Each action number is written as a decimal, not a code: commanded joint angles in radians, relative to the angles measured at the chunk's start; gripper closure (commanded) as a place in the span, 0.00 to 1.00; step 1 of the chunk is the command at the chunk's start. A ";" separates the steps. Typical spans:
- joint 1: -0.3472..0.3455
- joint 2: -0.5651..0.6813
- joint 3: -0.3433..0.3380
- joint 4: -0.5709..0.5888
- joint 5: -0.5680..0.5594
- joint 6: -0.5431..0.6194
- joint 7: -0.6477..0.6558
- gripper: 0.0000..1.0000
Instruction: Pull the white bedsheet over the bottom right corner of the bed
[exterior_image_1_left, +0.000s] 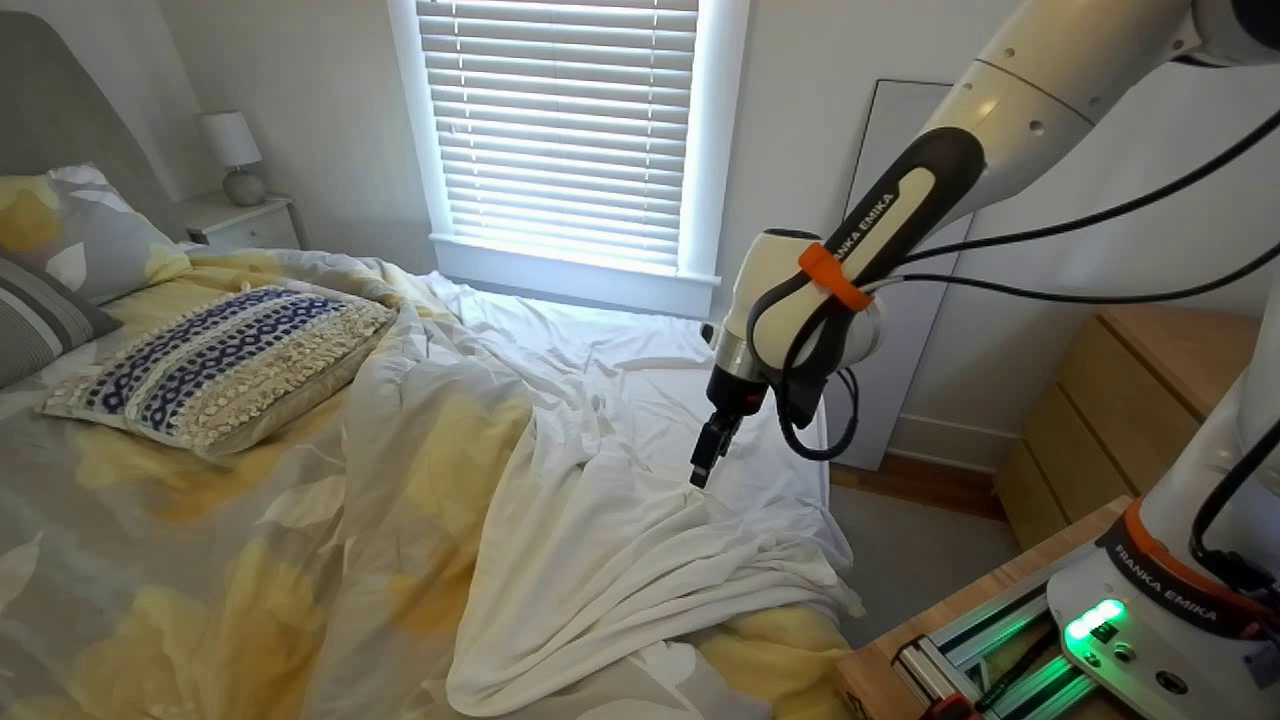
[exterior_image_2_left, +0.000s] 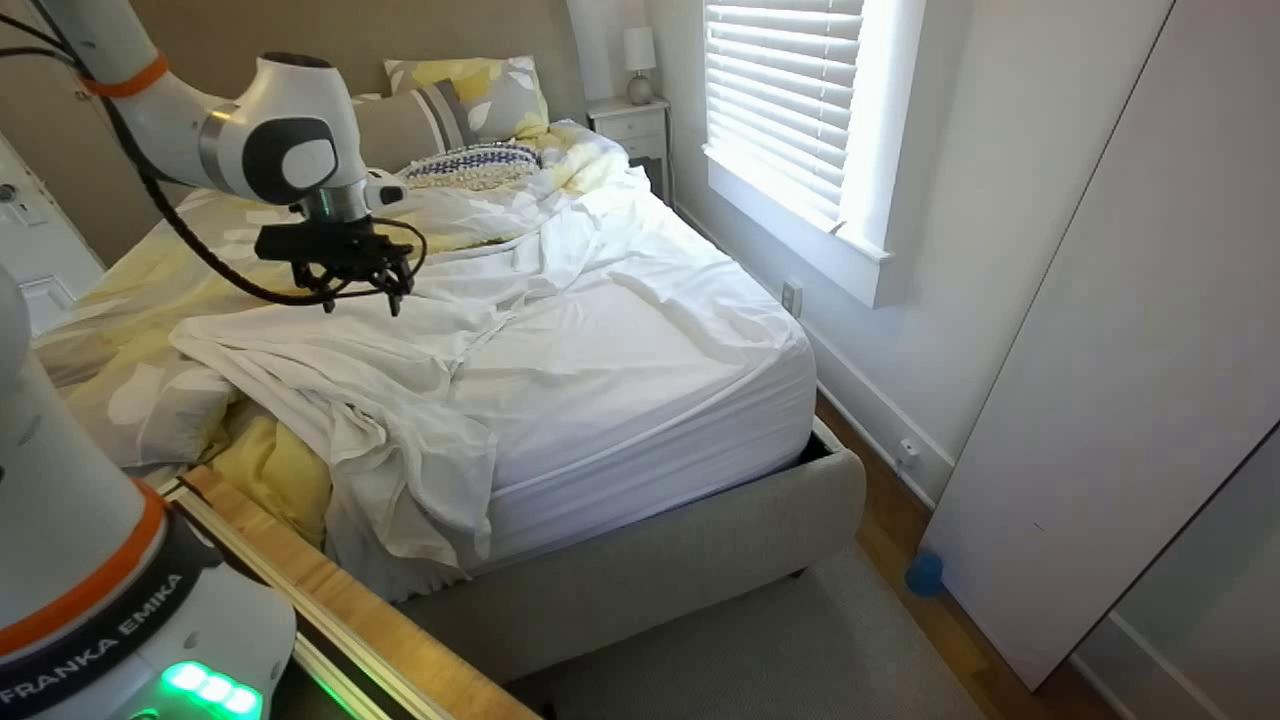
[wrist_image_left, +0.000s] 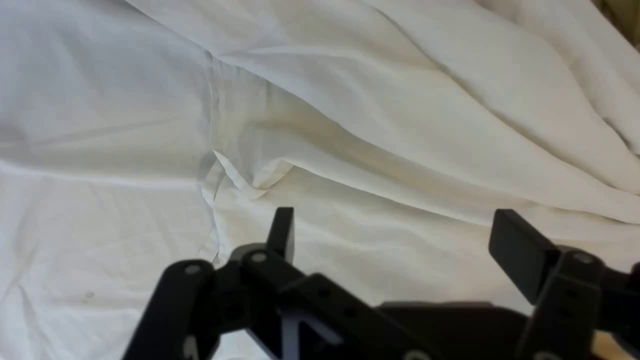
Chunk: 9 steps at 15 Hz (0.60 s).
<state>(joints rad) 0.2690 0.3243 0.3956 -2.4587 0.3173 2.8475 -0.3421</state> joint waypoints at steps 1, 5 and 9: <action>-0.097 0.156 0.061 0.075 -0.037 0.044 -0.076 0.00; -0.150 0.260 0.067 0.122 -0.128 0.076 -0.087 0.03; -0.153 0.337 0.028 0.159 -0.246 0.141 -0.062 0.26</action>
<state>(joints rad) 0.1246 0.5874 0.4362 -2.3408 0.1513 2.9382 -0.4169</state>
